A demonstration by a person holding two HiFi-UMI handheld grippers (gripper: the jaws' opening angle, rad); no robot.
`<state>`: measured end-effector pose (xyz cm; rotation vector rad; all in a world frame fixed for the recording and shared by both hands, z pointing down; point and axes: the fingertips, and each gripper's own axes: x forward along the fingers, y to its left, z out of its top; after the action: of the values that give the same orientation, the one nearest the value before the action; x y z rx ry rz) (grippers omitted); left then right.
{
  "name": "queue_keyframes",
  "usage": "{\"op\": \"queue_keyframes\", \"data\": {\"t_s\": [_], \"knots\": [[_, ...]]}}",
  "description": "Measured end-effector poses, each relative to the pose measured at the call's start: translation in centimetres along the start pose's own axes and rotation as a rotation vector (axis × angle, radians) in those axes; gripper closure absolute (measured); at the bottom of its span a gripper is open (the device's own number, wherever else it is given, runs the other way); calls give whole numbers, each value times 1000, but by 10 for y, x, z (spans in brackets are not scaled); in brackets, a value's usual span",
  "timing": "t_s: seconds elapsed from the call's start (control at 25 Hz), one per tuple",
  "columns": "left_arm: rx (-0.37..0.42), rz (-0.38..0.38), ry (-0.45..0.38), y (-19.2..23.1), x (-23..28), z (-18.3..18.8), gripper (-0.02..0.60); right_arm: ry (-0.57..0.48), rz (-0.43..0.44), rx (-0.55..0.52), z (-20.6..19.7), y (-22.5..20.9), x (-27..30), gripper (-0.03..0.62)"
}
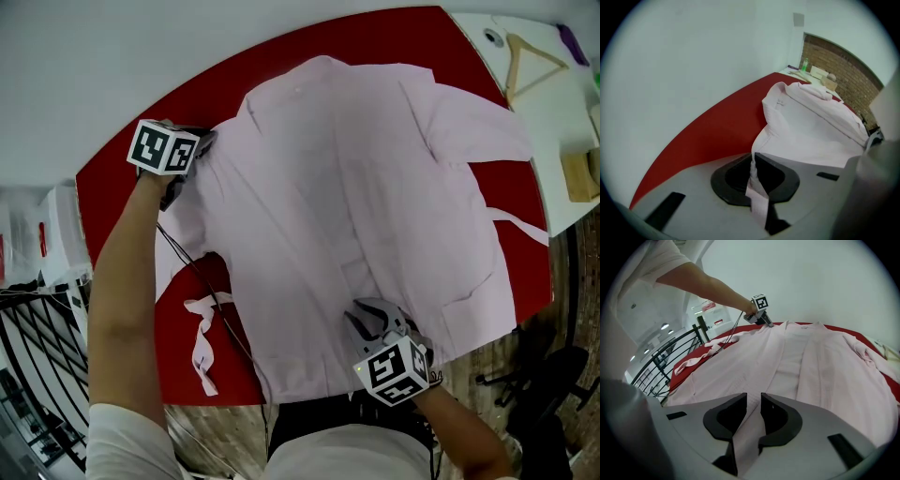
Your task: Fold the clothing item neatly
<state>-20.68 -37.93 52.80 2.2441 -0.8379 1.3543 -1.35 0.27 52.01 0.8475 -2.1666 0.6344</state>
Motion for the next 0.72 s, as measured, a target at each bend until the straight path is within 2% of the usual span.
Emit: {"op": "queue_keyframes", "data": {"t_s": [0.72], "knots": [[-1,99,70,42,10,22,563,50,2,-69,26,4,26,502]]}}
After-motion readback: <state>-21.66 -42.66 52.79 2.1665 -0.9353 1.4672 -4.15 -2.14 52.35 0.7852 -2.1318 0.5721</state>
